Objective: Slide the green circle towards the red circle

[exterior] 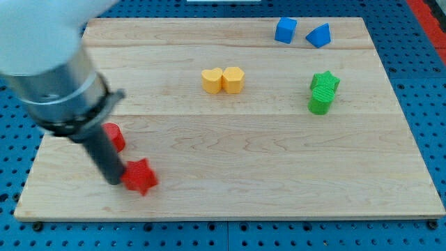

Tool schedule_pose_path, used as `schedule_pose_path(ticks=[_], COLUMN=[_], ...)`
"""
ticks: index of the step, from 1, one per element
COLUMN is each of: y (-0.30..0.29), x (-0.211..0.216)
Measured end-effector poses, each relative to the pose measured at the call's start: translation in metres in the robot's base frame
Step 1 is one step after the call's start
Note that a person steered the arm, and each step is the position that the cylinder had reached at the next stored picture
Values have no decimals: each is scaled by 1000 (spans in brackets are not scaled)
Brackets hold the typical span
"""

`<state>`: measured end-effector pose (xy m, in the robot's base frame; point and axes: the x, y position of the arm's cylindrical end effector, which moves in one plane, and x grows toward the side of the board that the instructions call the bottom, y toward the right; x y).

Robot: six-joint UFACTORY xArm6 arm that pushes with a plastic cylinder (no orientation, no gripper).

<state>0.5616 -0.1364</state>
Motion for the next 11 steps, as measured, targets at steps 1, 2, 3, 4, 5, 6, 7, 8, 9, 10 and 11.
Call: schedule_pose_path(ticks=[1, 2, 3, 4, 5, 6, 7, 8, 9, 10, 11], y=[79, 50, 83, 199, 314, 358, 316, 272, 199, 222, 150], x=[0, -11, -68, -71, -89, -120, -151, -122, -114, -138, -127])
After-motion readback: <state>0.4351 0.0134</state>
